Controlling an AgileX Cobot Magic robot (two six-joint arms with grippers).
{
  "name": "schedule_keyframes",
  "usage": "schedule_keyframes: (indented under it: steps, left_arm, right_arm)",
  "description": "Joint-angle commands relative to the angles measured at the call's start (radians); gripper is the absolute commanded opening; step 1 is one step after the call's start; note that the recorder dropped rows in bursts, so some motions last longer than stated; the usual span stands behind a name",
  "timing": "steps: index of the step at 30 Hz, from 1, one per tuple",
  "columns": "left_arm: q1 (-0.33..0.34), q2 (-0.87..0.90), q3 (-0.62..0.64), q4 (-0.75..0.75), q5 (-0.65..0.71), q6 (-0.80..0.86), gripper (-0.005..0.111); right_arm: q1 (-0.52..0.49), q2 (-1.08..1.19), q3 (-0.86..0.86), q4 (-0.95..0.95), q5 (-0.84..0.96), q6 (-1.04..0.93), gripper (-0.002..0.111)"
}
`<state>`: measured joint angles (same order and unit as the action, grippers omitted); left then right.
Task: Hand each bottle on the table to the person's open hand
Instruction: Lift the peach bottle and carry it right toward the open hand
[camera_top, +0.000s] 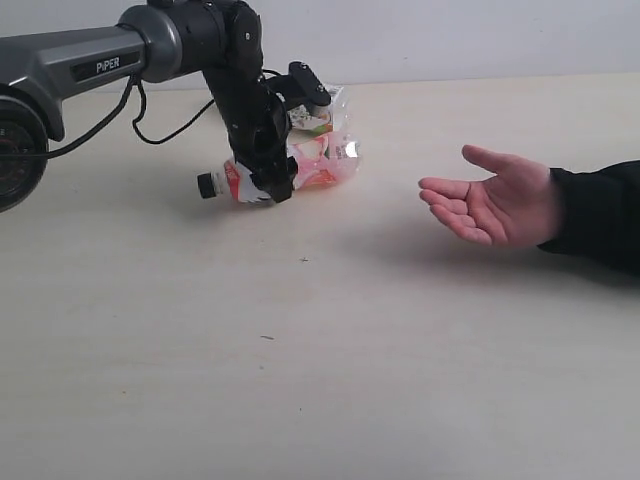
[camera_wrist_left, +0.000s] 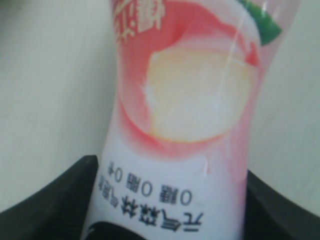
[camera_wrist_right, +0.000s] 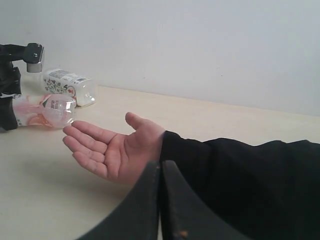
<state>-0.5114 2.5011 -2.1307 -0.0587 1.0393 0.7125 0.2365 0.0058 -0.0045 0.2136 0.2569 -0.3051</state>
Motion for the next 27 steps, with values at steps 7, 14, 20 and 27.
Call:
schedule_keyframes:
  steps: [7,14,20,27]
  left_arm:
    - [0.0,-0.082,-0.01,-0.039,-0.013,-0.291,0.0]
    - [0.0,-0.115,-0.01,-0.312,0.006,-0.366,0.0]
    - [0.0,-0.154,-0.01,-0.504,0.032,-0.366,0.0]
    - [-0.022,-0.169,-0.01,-0.719,0.042,-0.351,0.0]
  right_arm:
    - [-0.004,-0.006,0.005,-0.002,-0.012,-0.003,0.0]
    - [-0.004,-0.006,0.005,-0.002,-0.012,-0.003,0.0]
    - [-0.004,-0.006,0.005,-0.002,-0.012,-0.003,0.0]
    - [-0.004,-0.006,0.005,-0.002,-0.012,-0.003,0.0]
